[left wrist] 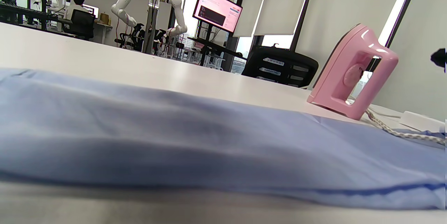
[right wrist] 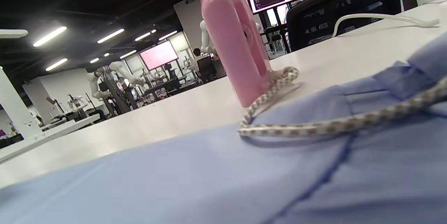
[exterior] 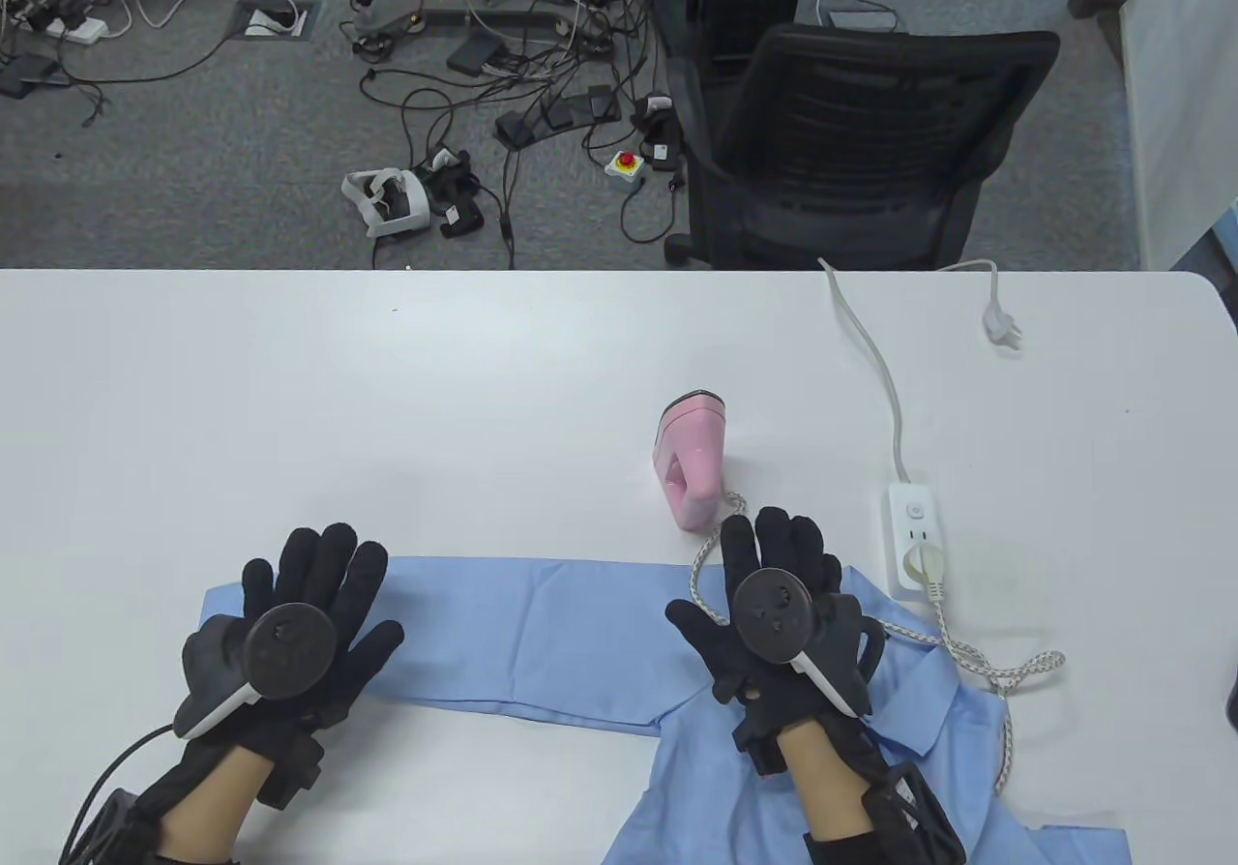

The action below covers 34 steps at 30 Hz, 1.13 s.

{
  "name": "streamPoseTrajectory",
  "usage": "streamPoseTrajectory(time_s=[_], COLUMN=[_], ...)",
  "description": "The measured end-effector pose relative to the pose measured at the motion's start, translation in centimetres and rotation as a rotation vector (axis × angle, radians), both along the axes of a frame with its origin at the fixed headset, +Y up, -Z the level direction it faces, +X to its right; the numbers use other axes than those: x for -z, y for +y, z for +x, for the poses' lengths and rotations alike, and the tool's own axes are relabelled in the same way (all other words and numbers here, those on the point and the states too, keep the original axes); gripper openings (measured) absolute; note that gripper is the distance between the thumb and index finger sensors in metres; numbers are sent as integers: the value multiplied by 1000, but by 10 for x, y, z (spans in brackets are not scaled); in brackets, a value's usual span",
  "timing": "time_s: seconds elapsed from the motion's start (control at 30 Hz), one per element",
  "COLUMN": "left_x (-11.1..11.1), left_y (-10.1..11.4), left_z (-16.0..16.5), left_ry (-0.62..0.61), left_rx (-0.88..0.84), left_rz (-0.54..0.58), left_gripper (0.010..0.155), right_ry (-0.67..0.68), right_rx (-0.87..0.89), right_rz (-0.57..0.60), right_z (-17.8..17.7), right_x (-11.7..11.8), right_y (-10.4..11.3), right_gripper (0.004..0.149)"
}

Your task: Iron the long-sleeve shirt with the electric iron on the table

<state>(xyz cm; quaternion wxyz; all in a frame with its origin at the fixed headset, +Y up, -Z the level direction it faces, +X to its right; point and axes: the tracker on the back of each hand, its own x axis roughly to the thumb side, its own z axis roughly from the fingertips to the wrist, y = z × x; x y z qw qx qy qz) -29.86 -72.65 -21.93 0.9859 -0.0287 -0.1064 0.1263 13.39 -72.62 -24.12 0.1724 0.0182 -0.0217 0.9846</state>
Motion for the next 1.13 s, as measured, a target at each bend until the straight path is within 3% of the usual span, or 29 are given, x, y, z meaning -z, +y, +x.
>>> streamPoseTrajectory(time_s=[0.17,0.5,1.13], left_x=[-2,-1,-2], left_y=[5,-4,-4], left_z=[-2,5,3], left_ry=[4,-21,-31], left_rx=[-36,24,16], left_rz=[39,-49,-54], left_gripper=[73,73,73], right_ry=[-2,10,11], right_rx=[112,62,52], right_rz=[46,3,-41], right_z=[5,3,-2], right_x=[-3,-3,-6], right_y=[0,-6,-10], right_gripper=[92,90,87])
